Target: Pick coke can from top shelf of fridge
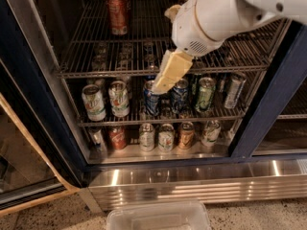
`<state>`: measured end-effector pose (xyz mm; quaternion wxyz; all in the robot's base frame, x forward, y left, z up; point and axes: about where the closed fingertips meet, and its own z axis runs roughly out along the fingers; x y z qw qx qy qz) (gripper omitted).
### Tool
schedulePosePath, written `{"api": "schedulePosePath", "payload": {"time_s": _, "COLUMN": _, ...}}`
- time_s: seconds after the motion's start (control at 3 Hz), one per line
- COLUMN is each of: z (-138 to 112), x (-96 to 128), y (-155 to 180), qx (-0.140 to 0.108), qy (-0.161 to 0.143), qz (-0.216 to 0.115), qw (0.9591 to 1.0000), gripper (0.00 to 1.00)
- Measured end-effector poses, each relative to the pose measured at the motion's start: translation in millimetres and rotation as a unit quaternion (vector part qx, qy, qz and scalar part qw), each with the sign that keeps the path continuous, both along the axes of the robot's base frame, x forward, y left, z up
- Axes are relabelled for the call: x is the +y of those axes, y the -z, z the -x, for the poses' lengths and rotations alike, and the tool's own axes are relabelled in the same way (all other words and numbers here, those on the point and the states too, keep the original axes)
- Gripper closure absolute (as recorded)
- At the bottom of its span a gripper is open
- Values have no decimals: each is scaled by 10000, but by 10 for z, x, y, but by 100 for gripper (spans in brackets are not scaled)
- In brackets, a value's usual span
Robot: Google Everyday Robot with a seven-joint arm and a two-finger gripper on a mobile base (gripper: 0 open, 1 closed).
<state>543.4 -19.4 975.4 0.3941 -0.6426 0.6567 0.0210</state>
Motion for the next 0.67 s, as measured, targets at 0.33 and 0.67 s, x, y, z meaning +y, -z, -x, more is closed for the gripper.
{"api": "schedulePosePath", "payload": {"time_s": 0.33, "z": -148, "x": 189, "y": 10, "qx": -419, "qy": 138, "qz": -385, "qw": 9983, "gripper": 0}}
{"api": "schedulePosePath", "payload": {"time_s": 0.67, "z": -385, "x": 436, "y": -121, "qx": -824, "qy": -78, "qz": -775, "qw": 9936, "gripper": 0}}
